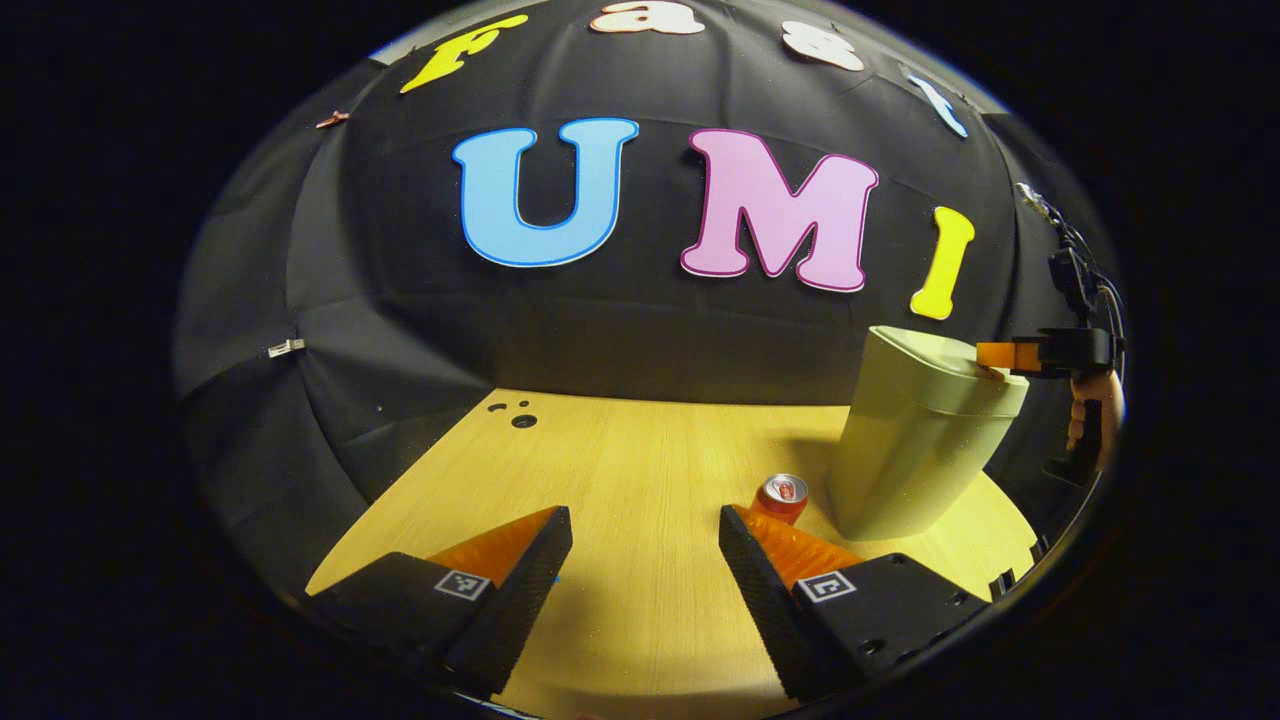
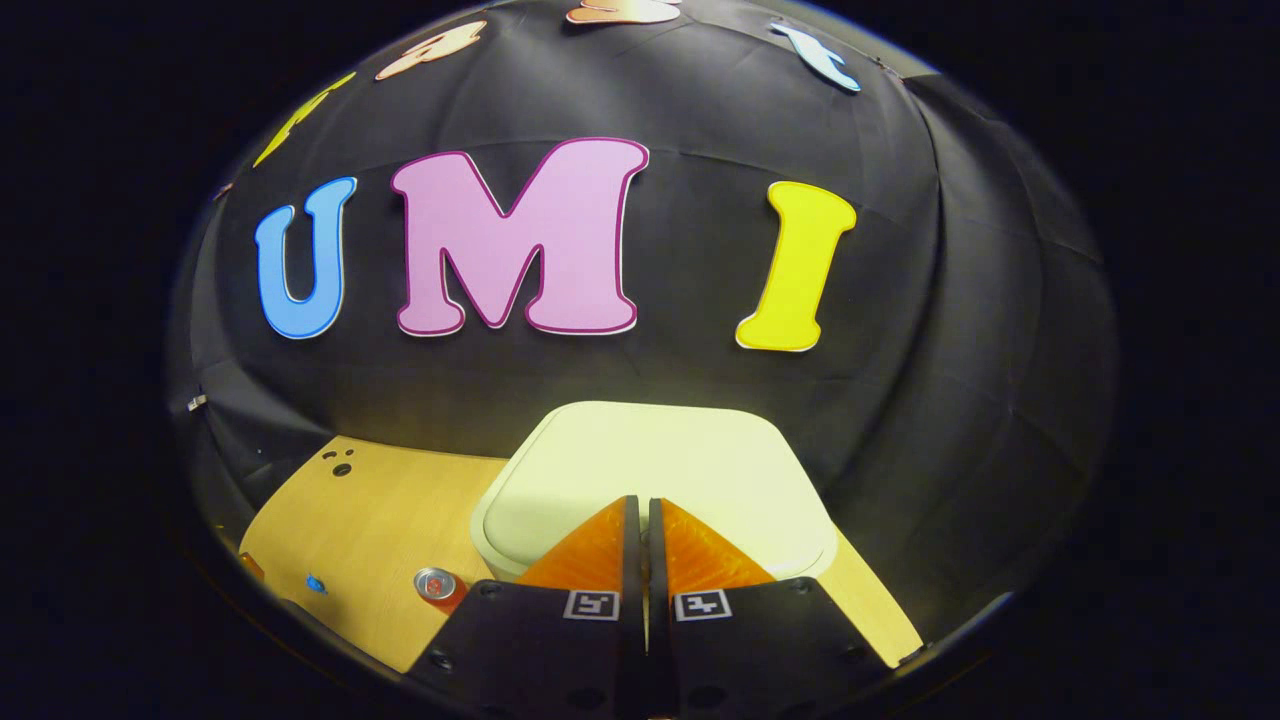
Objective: Press the lid of the desktop garbage bin to open it, pick up the crumpled paper on the desktop and throw it into the bin, then pick up the pop can on the desktop and drop it into the bin, and finally close the garbage bin lid.
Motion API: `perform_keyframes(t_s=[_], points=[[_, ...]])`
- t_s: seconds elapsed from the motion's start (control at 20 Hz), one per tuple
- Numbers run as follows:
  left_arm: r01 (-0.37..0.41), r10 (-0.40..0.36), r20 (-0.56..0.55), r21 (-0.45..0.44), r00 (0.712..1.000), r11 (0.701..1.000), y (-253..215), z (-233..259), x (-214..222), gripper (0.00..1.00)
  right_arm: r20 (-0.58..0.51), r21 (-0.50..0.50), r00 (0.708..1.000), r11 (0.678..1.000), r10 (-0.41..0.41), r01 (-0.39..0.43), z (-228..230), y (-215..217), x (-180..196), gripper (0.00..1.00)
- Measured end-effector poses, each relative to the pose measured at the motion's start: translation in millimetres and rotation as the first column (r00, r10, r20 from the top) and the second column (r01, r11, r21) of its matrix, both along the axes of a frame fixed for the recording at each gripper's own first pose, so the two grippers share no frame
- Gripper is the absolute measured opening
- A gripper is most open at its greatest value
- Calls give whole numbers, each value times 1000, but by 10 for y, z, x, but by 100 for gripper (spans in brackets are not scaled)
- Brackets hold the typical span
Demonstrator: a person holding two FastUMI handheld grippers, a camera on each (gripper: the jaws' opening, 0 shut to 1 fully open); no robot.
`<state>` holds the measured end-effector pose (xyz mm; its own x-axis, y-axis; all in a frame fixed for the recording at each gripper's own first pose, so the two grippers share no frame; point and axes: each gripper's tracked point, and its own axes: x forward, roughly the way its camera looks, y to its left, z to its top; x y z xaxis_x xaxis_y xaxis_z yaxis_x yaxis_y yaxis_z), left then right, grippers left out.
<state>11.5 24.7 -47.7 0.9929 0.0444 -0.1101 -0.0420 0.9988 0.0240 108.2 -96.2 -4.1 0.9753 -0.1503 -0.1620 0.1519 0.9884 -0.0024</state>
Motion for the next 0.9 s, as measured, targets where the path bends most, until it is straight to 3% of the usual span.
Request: perform_keyframes(t_s=[0.3, 0.6, 0.9], points=[[5, -5, 12, -17, 1000, 1000, 154, -13, -128, 96, 12, 38, 1000, 999, -27, 26, 131, -27, -50, 5], [15, -15, 39, -12, 999, 1000, 323, -33, -235, 95, 106, -1, 994, 999, -37, 37, 508, 28, -304, 5], [24, -23, 42, -16, 999, 1000, 506, -141, -253, 96, 136, -41, 990, 999, -25, 31, 548, 235, -584, 5]])
